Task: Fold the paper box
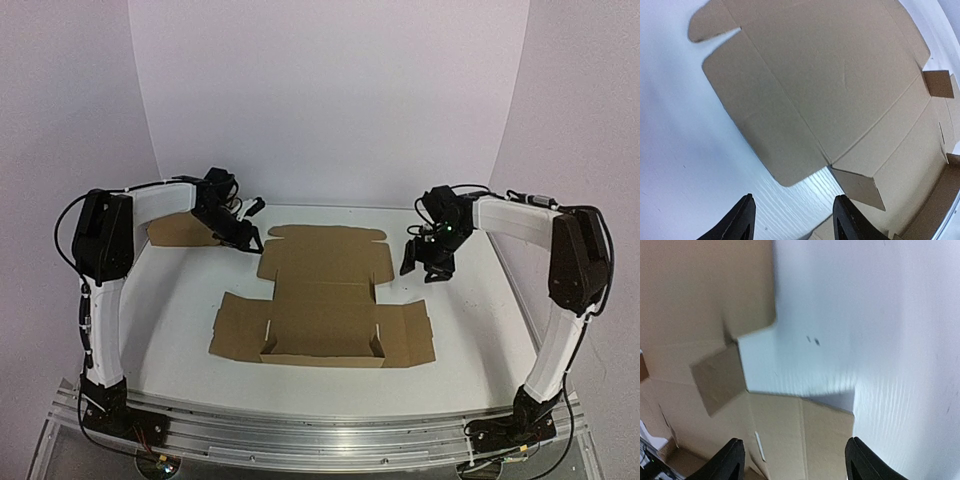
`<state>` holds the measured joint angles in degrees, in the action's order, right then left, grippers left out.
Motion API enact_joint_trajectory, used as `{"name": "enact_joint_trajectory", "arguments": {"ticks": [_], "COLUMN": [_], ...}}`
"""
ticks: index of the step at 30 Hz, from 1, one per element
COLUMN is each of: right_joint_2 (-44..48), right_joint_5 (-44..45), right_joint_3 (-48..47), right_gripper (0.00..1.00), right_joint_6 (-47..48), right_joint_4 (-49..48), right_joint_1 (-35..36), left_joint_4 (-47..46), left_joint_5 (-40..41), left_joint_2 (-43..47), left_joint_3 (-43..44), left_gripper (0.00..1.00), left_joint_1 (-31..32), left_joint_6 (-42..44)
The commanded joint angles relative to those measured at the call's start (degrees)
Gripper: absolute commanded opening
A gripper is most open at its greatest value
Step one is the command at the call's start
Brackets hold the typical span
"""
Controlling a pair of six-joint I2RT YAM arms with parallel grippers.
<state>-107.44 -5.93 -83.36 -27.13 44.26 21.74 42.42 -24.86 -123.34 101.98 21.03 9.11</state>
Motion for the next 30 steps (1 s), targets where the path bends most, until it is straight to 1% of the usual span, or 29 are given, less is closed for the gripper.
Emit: {"name": "enact_joint_trajectory", "arguments": {"ticks": [1,3,5,8,10,13,16,18,21,25,30], "right_joint_2": [5.21,6.38,7.3,7.6,7.11,5.7,3.41,1.18,-4.53,-11.46,-15.3], "right_joint_5": [-5.11,-6.81,-7.85,-7.24,-7.15,-6.5,-5.59,-5.52,-6.04,-7.87,-6.94], "right_joint_3": [10.47,14.02,16.41,17.85,17.18,13.09,5.9,1.27,-5.7,-14.4,-19.98], "right_gripper": [0.7,0.69,0.69,0.69,0.69,0.69,0.69,0.69,0.69,0.68,0.65], "right_joint_6": [-1.81,-2.58,-2.95,-1.99,-0.95,2.18,5.94,7.54,8.88,8.85,6.52], "right_joint_4": [6.32,6.16,5.54,4.42,4.31,4.37,4.37,4.38,4.36,4.3,4.27], "right_joint_1": [0.43,0.42,0.45,0.46,0.41,0.41,-0.21,-0.98,-2.18,-2.65,-2.61], "left_joint_4": [2.22,2.75,3.05,2.01,1.88,2.47,2.85,2.76,2.93,1.98,1.14], "left_joint_5": [-3.84,-4.11,-4.29,-1.89,-1.3,-1.69,0.9,1.85,2.0,0.29,-1.63], "left_joint_2": [7.21,8.33,8.6,7.06,5.33,1.36,-2.66,-4.74,-8.04,-10.81,-11.24], "left_joint_3": [-4.46,-5.92,-6.74,-6.55,-3.66,3.22,8.9,11.01,12.81,13.28,11.48], "left_gripper": [0.55,0.55,0.55,0.54,0.54,0.56,0.63,0.68,0.72,0.74,0.75], "left_joint_1": [1.65,3.52,4.31,4.03,2.94,0.34,-0.85,-1.2,-1.85,-2.62,-2.65], "left_joint_6": [4.24,7.49,8.45,7.2,4.83,0.32,-2.12,-3.48,-5.99,-8.59,-8.49]}}
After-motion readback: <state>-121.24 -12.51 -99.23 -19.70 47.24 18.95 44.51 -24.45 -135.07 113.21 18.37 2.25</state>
